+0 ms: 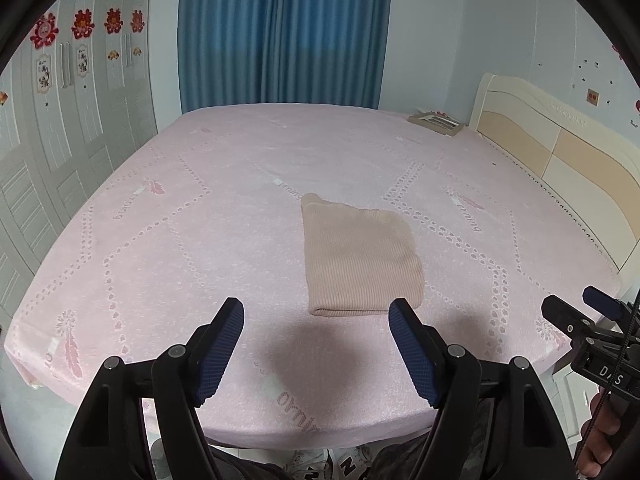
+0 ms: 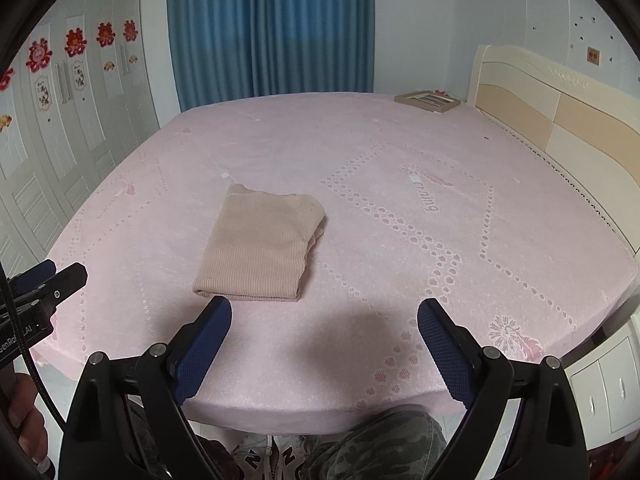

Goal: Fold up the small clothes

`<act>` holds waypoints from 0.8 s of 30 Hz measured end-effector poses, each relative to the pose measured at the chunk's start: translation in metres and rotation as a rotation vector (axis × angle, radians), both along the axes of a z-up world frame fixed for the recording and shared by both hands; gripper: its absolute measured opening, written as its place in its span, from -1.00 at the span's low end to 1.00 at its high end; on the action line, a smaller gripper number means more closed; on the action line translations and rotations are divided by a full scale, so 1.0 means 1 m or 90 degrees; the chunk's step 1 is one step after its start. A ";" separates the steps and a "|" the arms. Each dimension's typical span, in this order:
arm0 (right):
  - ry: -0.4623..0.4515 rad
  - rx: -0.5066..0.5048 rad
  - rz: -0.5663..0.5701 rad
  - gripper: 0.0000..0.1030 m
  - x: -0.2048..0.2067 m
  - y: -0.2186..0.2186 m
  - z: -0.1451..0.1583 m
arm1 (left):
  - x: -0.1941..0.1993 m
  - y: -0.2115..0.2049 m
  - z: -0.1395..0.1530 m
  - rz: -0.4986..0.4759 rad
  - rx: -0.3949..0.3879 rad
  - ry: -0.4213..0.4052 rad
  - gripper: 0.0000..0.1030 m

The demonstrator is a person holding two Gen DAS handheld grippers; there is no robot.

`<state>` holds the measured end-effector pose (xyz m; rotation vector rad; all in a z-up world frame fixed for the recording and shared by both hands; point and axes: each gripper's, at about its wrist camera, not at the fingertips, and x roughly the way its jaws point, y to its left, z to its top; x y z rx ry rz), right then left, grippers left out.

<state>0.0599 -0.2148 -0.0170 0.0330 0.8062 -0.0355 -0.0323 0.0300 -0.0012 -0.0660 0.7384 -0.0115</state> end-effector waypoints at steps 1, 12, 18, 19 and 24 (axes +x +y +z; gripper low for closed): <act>0.000 -0.001 0.001 0.80 0.000 0.000 0.000 | 0.000 0.000 0.000 0.002 0.000 0.000 0.43; -0.004 -0.001 -0.001 0.80 0.002 0.000 0.005 | -0.001 -0.004 0.002 -0.002 0.005 -0.001 0.43; -0.005 -0.002 -0.003 0.80 0.000 0.001 0.006 | -0.001 0.000 0.003 0.005 0.003 0.000 0.43; -0.005 -0.002 -0.002 0.80 0.000 0.001 0.006 | -0.002 0.000 0.003 0.006 0.004 0.000 0.43; -0.004 0.007 -0.002 0.80 0.000 -0.002 0.007 | -0.002 0.000 0.002 0.005 0.006 0.004 0.43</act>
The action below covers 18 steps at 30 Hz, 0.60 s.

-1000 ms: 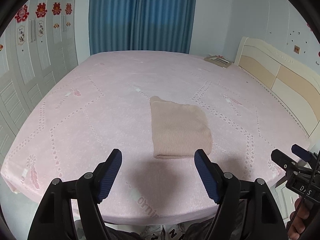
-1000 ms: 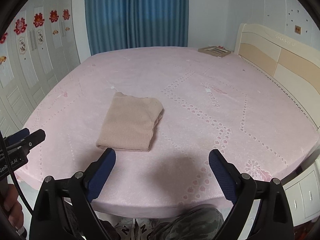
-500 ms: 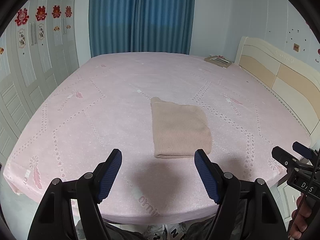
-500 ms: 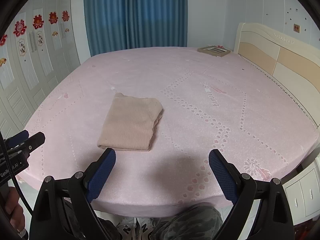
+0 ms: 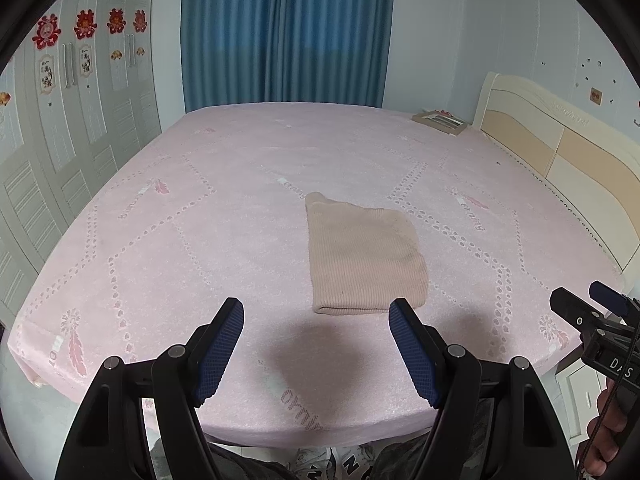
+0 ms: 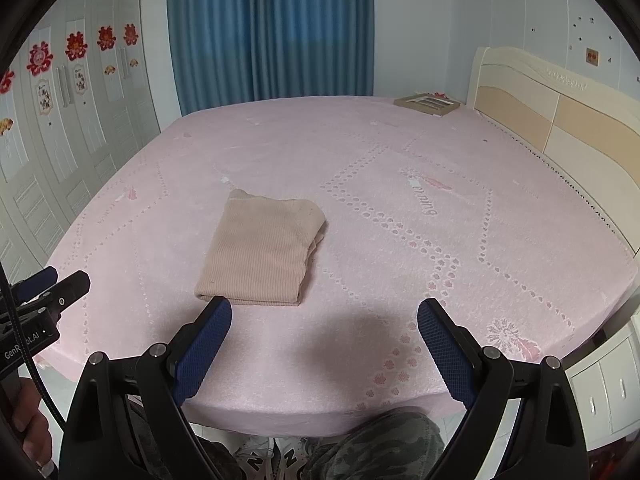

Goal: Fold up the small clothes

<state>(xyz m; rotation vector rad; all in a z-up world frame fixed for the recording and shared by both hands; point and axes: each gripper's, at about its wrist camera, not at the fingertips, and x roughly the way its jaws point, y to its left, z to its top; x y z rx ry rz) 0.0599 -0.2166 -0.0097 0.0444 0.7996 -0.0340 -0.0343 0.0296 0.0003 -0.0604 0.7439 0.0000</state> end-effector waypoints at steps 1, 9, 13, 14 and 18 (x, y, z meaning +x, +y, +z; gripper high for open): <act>-0.001 0.000 0.000 0.80 0.000 0.000 0.000 | 0.000 0.000 0.000 0.000 0.001 0.000 0.43; -0.004 -0.005 -0.004 0.80 -0.001 0.000 0.004 | -0.001 -0.001 0.002 -0.001 0.003 -0.003 0.43; -0.003 -0.005 -0.005 0.80 -0.002 0.000 0.004 | -0.001 0.001 0.001 -0.001 0.001 -0.001 0.43; -0.002 -0.002 -0.006 0.80 -0.001 -0.001 0.004 | -0.001 0.001 0.001 -0.001 0.002 0.000 0.43; -0.001 0.006 -0.009 0.80 0.000 -0.004 0.004 | -0.001 0.002 0.004 -0.001 0.002 -0.003 0.43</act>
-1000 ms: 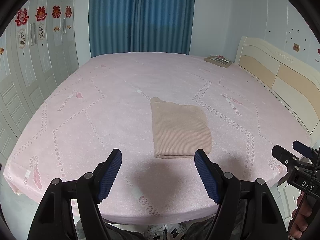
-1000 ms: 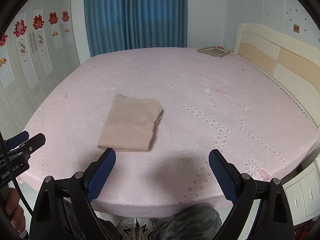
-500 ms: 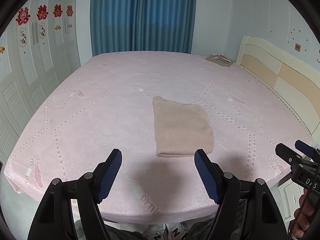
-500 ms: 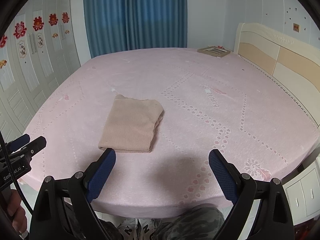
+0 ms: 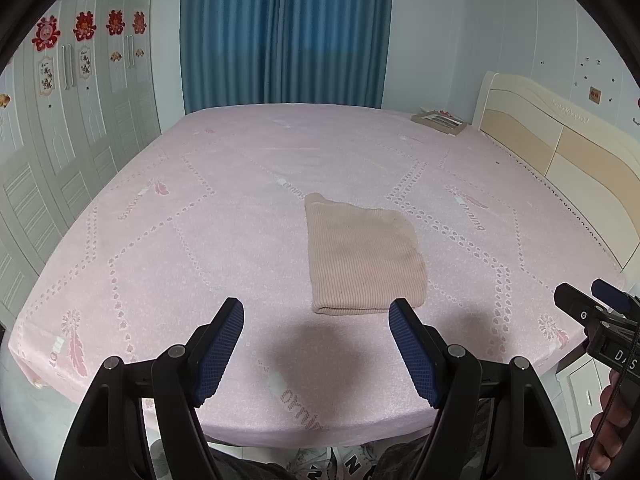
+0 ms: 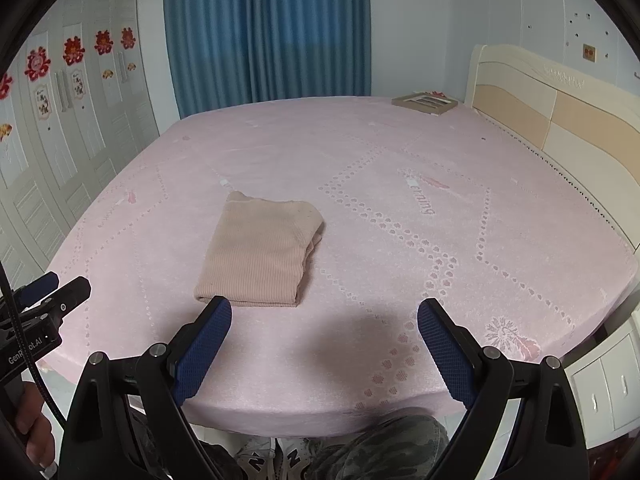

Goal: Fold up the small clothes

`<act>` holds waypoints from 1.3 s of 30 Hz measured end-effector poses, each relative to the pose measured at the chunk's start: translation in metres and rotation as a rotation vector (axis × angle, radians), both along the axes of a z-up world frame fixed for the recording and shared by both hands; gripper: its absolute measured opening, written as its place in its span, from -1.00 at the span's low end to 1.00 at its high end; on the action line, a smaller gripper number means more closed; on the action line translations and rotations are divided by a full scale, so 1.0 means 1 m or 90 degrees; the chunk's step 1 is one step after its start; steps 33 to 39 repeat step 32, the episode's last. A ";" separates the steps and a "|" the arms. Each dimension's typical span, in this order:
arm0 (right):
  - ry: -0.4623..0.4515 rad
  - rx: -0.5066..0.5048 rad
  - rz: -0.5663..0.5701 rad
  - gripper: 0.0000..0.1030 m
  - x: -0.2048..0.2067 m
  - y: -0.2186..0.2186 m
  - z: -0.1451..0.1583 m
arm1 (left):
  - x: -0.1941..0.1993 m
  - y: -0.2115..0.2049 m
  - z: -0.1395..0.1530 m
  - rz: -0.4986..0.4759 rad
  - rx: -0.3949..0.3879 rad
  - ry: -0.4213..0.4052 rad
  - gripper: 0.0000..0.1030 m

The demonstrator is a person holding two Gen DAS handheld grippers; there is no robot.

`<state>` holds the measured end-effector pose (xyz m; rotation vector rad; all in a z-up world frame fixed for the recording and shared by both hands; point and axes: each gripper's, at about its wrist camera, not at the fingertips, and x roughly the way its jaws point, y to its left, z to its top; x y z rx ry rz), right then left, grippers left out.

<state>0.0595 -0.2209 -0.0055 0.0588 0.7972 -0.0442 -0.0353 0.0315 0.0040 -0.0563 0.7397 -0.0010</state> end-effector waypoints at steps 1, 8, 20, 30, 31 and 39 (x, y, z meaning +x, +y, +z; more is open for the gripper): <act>0.000 0.000 -0.001 0.80 0.000 0.000 0.000 | 0.000 0.000 0.000 0.001 0.000 -0.001 0.43; 0.000 0.007 -0.003 0.80 0.001 -0.004 0.000 | -0.003 0.000 0.001 0.002 0.001 -0.003 0.43; -0.001 0.002 0.003 0.80 -0.001 0.000 0.001 | -0.005 0.002 0.005 0.005 -0.002 -0.008 0.43; -0.007 -0.001 0.009 0.80 0.000 0.004 0.005 | -0.005 0.001 0.008 0.004 0.002 -0.014 0.45; -0.007 -0.001 0.009 0.80 0.000 0.005 0.005 | -0.005 0.002 0.008 0.004 0.000 -0.013 0.46; -0.006 0.000 0.010 0.80 0.000 0.005 0.004 | -0.004 0.003 0.008 0.004 -0.001 -0.011 0.46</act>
